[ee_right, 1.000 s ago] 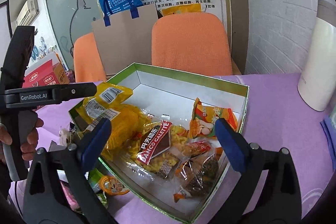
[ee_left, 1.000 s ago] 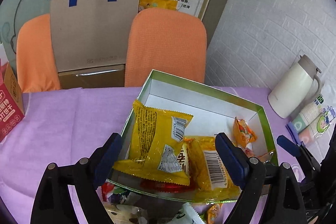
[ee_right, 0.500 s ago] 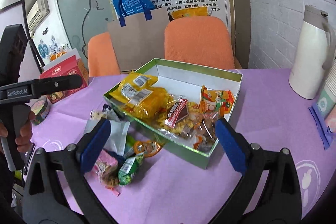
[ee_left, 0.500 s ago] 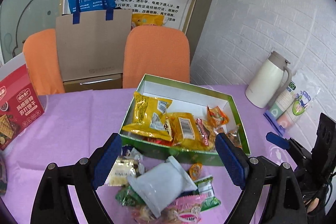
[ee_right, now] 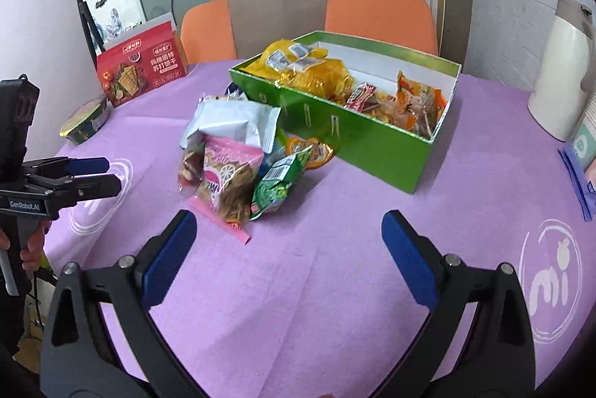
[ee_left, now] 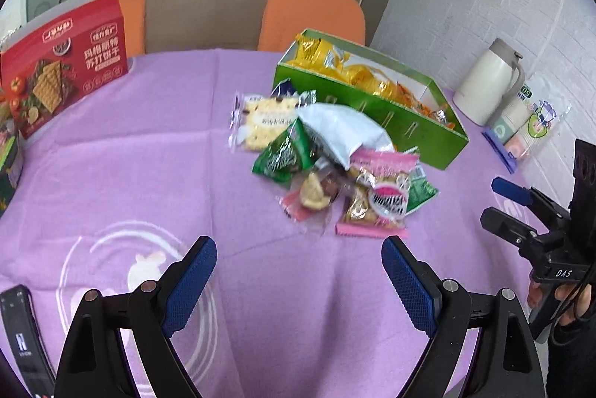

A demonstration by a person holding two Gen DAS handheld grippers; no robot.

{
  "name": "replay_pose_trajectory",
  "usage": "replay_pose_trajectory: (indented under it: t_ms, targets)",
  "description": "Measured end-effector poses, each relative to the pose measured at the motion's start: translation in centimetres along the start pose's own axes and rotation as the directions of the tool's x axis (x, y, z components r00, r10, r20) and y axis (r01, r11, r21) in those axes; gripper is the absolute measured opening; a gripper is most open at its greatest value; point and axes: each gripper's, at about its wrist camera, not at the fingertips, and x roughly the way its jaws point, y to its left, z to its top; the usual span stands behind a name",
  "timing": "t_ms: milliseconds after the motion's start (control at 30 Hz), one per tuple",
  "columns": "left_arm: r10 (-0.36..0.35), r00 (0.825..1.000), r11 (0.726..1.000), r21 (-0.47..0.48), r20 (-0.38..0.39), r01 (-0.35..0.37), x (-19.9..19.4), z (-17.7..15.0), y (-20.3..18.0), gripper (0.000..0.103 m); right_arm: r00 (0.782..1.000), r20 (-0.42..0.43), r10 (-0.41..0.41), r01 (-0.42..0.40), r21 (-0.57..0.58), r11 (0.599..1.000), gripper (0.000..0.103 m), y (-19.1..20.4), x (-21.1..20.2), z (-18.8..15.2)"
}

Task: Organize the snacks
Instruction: 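Withdraw both tools from the box back over the pile, then grasp the green barcode packet with the right tool while the left tool grasps a clear packet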

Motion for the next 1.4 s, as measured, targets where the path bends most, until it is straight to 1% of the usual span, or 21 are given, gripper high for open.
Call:
replay_pose_trajectory:
  t_ms: [100,167,233,267,333,400,467,500,533,567,633,833,867,967,1067,1133,1200,1267,1400]
  targets:
    - [0.013,1.000,1.000,-0.010,-0.020,-0.013,0.4,-1.4,0.9,0.092,1.000,-0.022,-0.003,0.003,-0.009,1.000,0.099,0.6,1.0,-0.3]
    - [0.001,1.000,1.000,-0.013,-0.013,-0.001,0.1,-2.1,1.3,0.092,0.999,-0.027,-0.020,0.019,-0.020,1.000,0.090,0.7,1.5,-0.2]
    - [-0.017,1.000,1.000,-0.021,-0.005,0.017,-0.4,-2.5,1.6,0.092,0.998,-0.043,-0.039,0.039,-0.012,0.999,0.074,0.6,2.2,0.0]
    - [-0.026,1.000,0.999,-0.023,-0.001,0.026,-0.6,-2.6,1.6,0.092,0.998,-0.052,-0.040,0.040,0.000,0.999,0.071,0.4,2.5,0.2]
    - [-0.038,0.999,0.999,-0.020,0.008,0.038,-1.0,-2.6,1.5,0.092,0.997,-0.069,-0.021,0.024,0.037,0.999,0.058,0.0,3.5,0.8]
    - [-0.044,0.999,0.999,-0.004,0.020,0.044,-1.4,-2.6,1.0,0.092,0.997,-0.073,-0.007,0.011,0.054,0.998,0.056,0.0,4.4,1.1]
    - [-0.049,0.998,0.999,0.017,0.026,0.048,-1.6,-2.6,0.3,0.092,0.997,-0.078,-0.006,0.010,0.046,0.999,0.056,0.2,5.3,1.2]
    - [-0.053,0.998,0.998,0.030,0.025,0.052,-1.6,-2.5,-0.1,0.092,0.996,-0.083,-0.013,0.017,0.037,0.999,0.050,0.2,5.8,1.2]
    - [-0.055,0.998,0.998,0.040,0.023,0.054,-1.6,-2.5,-0.4,0.092,0.996,-0.093,-0.014,0.018,0.039,0.999,0.030,0.0,6.2,1.2]
    - [-0.058,0.998,0.997,0.050,0.020,0.057,-1.6,-2.5,-0.7,0.092,0.994,-0.103,0.017,-0.011,0.054,0.998,0.020,-0.3,6.4,1.1]
    - [-0.065,0.998,0.996,0.070,0.018,0.063,-1.6,-2.6,-1.1,0.092,0.994,-0.105,0.041,-0.032,0.088,0.996,0.019,-1.0,5.7,0.8]
    - [-0.076,0.997,0.993,0.094,-0.002,0.076,-0.5,-2.5,-2.1,0.092,0.993,-0.099,0.061,-0.053,0.081,0.995,0.020,-2.2,2.2,-1.8]
    - [-0.082,0.997,0.992,0.094,-0.007,0.083,-0.3,-2.5,-2.3,0.092,0.993,-0.100,0.054,-0.047,0.073,0.996,0.020,-2.3,1.9,-2.2]
    - [-0.090,0.996,0.990,0.105,-0.020,0.092,0.3,-2.4,-3.0,0.092,0.996,-0.086,-0.002,0.004,0.028,1.000,0.023,-2.4,0.7,-3.3]
    - [-0.082,0.996,0.989,0.120,-0.025,0.084,0.6,-2.3,-3.6,0.092,0.998,-0.061,-0.011,0.013,0.029,1.000,0.033,-2.7,-0.1,-3.5]
    - [-0.080,0.997,0.989,0.119,-0.022,0.082,0.6,-2.0,-3.6,0.092,0.999,-0.043,-0.009,0.011,0.050,0.999,0.046,-3.0,-0.3,-3.4]
    - [-0.076,0.997,0.990,0.117,-0.007,0.076,0.7,-1.7,-3.4,0.092,0.999,-0.036,-0.002,0.005,0.068,0.998,0.048,-3.2,-0.3,-3.2]
    - [-0.061,0.998,0.992,0.112,0.012,0.059,1.0,-1.1,-2.8,0.092,0.999,-0.042,0.002,0.001,0.072,0.997,0.048,-3.2,-0.1,-3.2]
    - [-0.052,0.998,0.997,0.052,0.042,0.050,2.4,0.6,-1.1,0.089,0.998,-0.060,0.001,0.004,0.076,0.997,0.048,-3.2,0.1,-3.6]
